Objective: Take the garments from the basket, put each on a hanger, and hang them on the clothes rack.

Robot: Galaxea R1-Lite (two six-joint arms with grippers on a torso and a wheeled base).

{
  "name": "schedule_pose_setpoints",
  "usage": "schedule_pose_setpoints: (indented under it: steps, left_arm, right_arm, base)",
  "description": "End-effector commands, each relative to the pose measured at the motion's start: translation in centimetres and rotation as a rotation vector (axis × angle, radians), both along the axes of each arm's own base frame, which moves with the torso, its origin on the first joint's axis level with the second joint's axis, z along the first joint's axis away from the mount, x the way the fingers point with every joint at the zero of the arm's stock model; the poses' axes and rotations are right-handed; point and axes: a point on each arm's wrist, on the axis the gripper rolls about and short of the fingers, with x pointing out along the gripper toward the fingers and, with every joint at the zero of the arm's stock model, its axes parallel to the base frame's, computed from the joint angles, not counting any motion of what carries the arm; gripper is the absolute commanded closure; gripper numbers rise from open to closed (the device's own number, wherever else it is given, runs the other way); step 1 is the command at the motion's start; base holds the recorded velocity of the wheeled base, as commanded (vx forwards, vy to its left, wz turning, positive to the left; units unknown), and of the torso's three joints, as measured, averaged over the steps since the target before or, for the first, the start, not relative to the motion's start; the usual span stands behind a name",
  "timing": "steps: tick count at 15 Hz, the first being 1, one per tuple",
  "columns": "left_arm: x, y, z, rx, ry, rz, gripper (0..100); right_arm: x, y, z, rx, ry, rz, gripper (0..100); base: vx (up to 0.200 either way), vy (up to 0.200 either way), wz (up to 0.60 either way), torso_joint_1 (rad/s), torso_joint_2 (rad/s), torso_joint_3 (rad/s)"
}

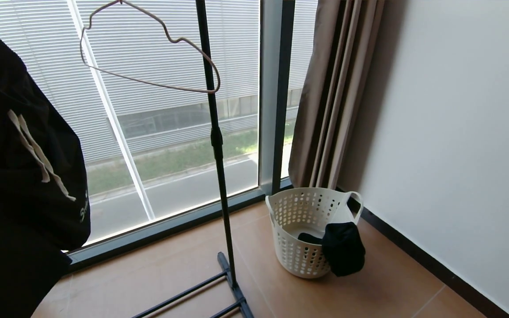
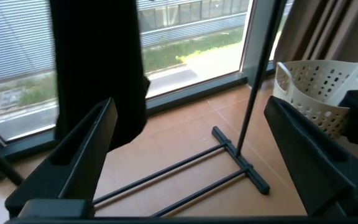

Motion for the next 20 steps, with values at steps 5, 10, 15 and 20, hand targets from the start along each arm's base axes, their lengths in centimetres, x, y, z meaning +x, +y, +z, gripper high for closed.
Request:
schedule_pose_setpoints:
  steps: [5, 10, 15, 20]
  left_arm:
    - [0.01, 0.00, -0.01, -0.001, 0.001, 0.001, 0]
    - [0.01, 0.00, -0.01, 0.002, 0.001, 0.001, 0]
    - [0.01, 0.00, -0.01, 0.001, 0.001, 0.002, 0]
    - [0.01, 0.00, -0.01, 0.001, 0.001, 0.001, 0]
  right_arm:
    - [0.01, 0.00, 0.00, -0.001, 0.001, 0.002, 0]
    - [0.01, 0.00, 0.00, -0.001, 0.001, 0.002, 0]
    - [0.01, 0.00, 0.00, -0.001, 0.001, 0.002, 0]
    - [0.01, 0.00, 0.00, -0.001, 0.001, -0.002, 0]
  base:
    - [0.000, -0.200, 0.00, 0.004, 0.00, 0.002]
    - [0.000, -0.200, 0.00, 0.003, 0.00, 0.000]
    - [0.200, -0.040, 0.00, 0.000, 0.01, 0.002]
    - [0.080, -0.120, 0.00, 0.005, 0.00, 0.003]
